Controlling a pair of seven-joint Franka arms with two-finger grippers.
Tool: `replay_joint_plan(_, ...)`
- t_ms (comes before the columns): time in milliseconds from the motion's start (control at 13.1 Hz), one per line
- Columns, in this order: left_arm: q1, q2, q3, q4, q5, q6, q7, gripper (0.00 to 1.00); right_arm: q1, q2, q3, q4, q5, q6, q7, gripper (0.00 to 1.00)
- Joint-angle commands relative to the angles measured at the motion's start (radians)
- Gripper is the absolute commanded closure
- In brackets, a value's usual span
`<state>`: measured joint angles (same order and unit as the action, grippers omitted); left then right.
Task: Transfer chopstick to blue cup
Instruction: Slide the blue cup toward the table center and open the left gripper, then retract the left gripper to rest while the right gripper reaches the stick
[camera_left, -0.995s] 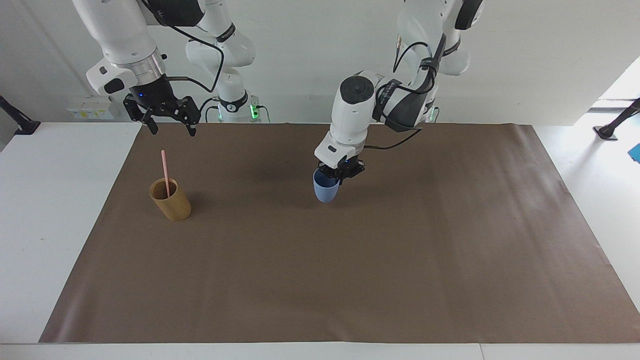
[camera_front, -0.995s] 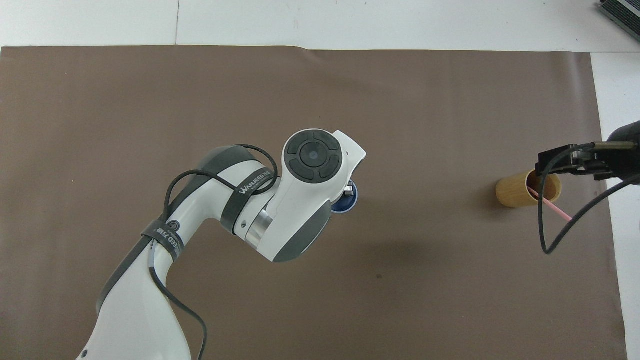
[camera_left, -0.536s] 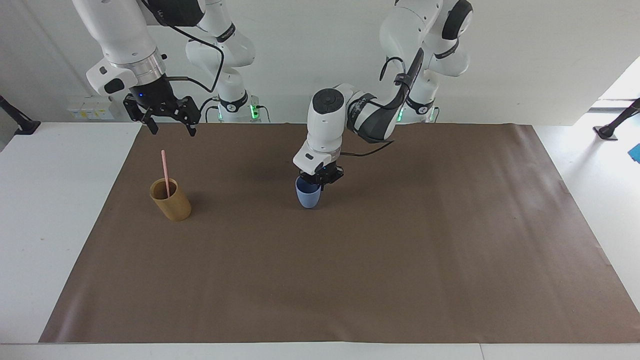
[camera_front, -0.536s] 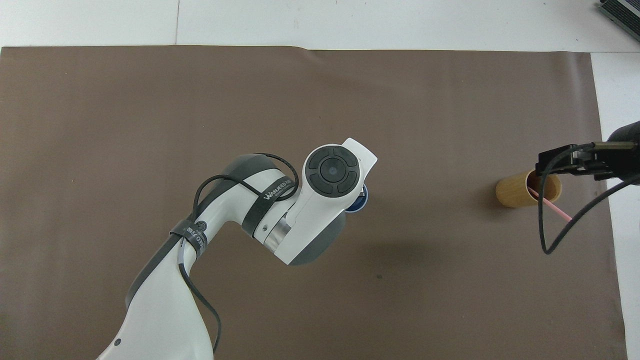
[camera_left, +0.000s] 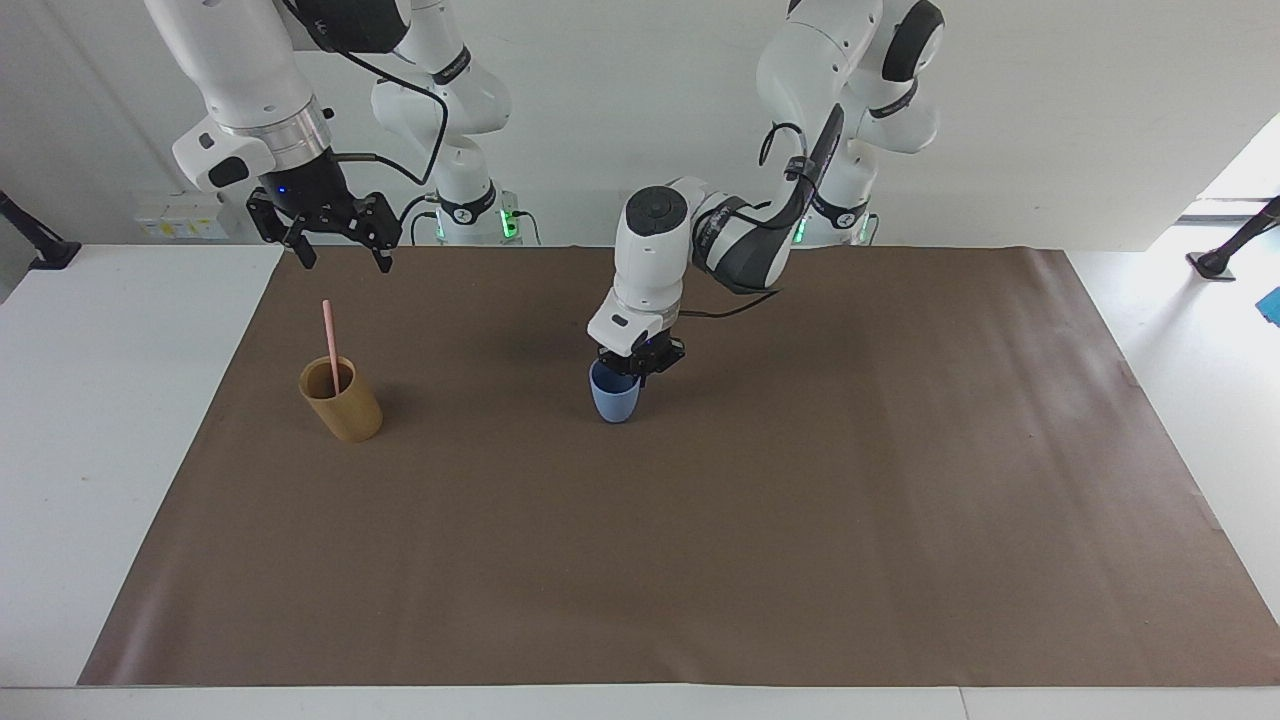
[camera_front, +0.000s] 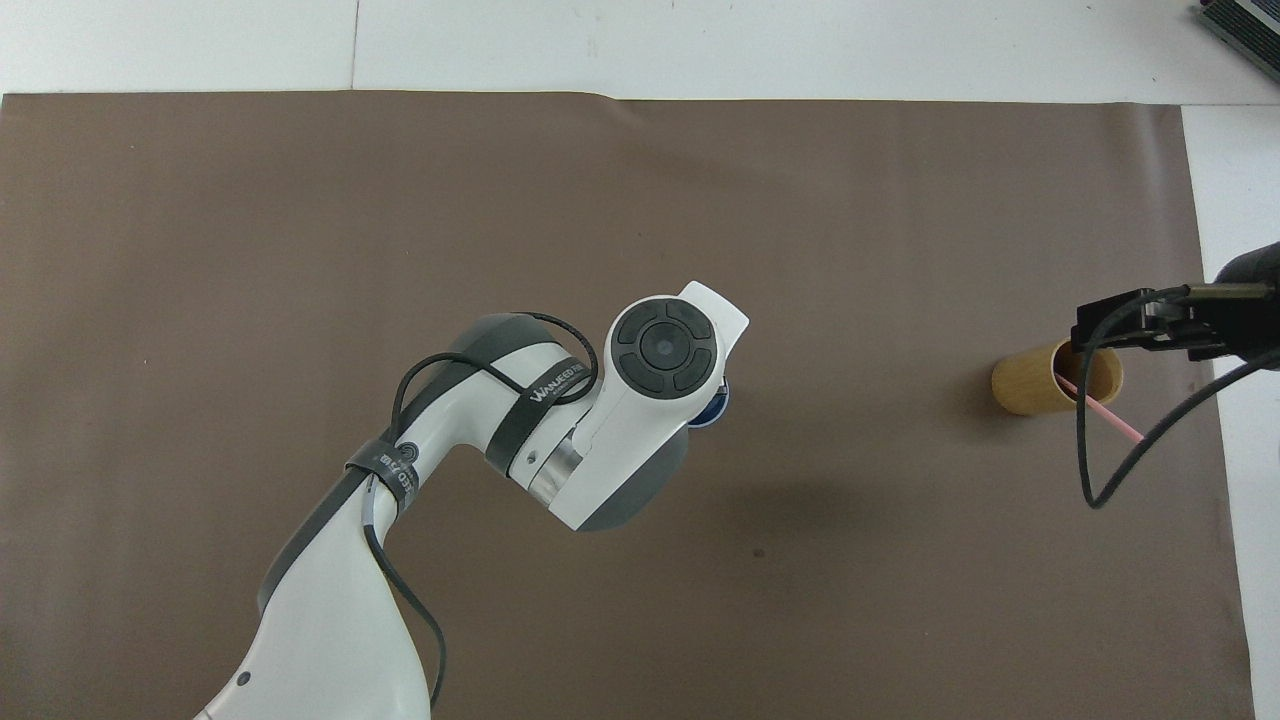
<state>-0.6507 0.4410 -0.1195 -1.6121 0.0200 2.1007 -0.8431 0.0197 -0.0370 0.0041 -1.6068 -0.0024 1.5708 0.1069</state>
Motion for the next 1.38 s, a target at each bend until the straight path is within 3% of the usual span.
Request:
replay_joint_plan(0,0.043,-0.099,0.017,-0.014,0.023,-0.076,-0.011,0.0,-0.011,-0.006,0.001,-0.004,0.029,0.0,-0.01,0.0)
replay_joint_plan(230,0.133,-0.186,0.015,-0.015,0.023,-0.132,0.062,0.0,-0.012,-0.006,0.001,-0.004,0.03,0.002,-0.016,0.0)
replay_joint_plan(536,0.302,-0.306,0.015,-0.026,0.012,-0.266,0.296,0.0,-0.035,-0.01,-0.004,-0.018,0.027,0.006,-0.023,0.0)
replay_joint_plan(1071,0.571,-0.37,0.014,-0.058,-0.026,-0.375,0.755,0.0,-0.086,-0.066,-0.007,-0.275,0.013,0.271,-0.024,0.0)
replay_joint_plan(1301,0.612,-0.439,0.017,-0.048,-0.028,-0.476,0.857,0.0,-0.145,-0.092,-0.007,-0.363,0.013,0.313,-0.096,0.0)
